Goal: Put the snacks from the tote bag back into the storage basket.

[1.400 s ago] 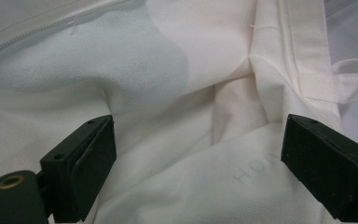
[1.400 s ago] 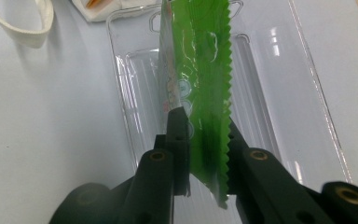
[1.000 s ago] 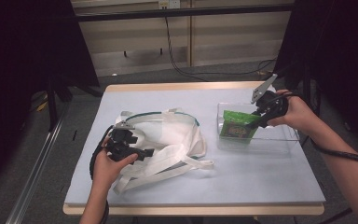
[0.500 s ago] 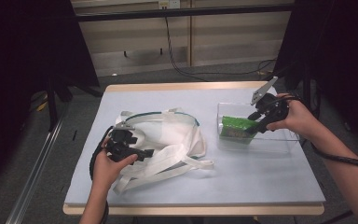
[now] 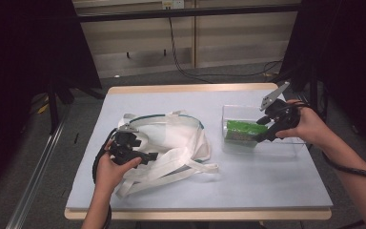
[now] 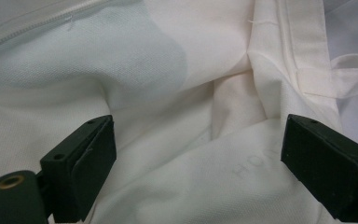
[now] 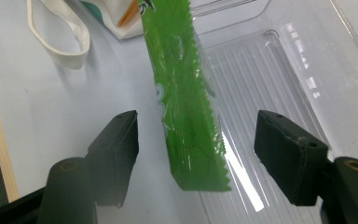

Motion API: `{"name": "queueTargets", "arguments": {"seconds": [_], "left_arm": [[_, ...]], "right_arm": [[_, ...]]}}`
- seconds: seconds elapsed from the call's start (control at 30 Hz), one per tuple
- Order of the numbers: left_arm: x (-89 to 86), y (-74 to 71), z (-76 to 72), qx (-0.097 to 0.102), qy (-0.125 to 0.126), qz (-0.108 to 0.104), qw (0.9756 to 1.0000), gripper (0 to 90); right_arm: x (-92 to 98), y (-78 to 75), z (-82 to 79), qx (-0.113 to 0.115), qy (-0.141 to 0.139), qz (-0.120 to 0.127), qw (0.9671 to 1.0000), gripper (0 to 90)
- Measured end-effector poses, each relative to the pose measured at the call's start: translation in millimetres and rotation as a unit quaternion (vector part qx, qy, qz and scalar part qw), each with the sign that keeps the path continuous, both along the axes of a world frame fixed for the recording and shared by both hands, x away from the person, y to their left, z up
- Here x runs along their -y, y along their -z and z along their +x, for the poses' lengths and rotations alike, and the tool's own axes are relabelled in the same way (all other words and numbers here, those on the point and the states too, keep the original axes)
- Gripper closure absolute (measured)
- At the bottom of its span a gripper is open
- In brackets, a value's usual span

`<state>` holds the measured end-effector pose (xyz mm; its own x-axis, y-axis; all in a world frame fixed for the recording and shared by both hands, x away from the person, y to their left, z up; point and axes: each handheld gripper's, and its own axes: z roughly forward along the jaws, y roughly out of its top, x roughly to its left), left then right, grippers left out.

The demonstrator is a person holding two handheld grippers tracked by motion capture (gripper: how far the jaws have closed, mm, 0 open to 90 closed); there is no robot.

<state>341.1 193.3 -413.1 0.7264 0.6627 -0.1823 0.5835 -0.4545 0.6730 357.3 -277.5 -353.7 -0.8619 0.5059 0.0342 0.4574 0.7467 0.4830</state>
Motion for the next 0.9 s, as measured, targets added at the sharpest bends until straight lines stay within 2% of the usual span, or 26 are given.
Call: {"name": "queueTargets", "arguments": {"seconds": [0.2, 0.3, 0.37, 0.43, 0.6, 0.9], "left_arm": [[1.4, -0.8, 0.3, 0.002, 0.001, -0.002, 1.0000, 10.3], [1.5, -1.1, 0.8, 0.001, 0.007, 0.004, 1.0000, 10.3], [2.4, -1.5, 0.4, 0.002, 0.005, 0.001, 1.0000, 10.3], [3.1, -2.1, 0.1, 0.003, 0.004, -0.001, 1.0000, 10.3], [3.9, -4.6, 0.1, 0.005, 0.007, -0.004, 1.0000, 10.3], [6.9, -3.9, -0.1, 0.003, 0.014, -0.007, 0.9999, 10.2]], "right_arm": [[4.1, 1.7, -6.1, 0.002, 0.004, -0.001, 1.0000, 27.8], [6.3, 2.1, -9.7, 0.001, 0.012, -0.002, 0.9999, 26.6], [8.3, 1.2, -12.2, 0.000, 0.017, -0.004, 0.9998, 25.2], [11.4, 0.9, -14.2, 0.010, 0.014, -0.001, 0.9998, 24.6], [15.5, 0.2, -20.0, 0.010, 0.021, -0.001, 0.9997, 23.0], [21.2, 8.5, -33.7, 0.012, 0.029, 0.001, 0.9995, 20.9]]}}
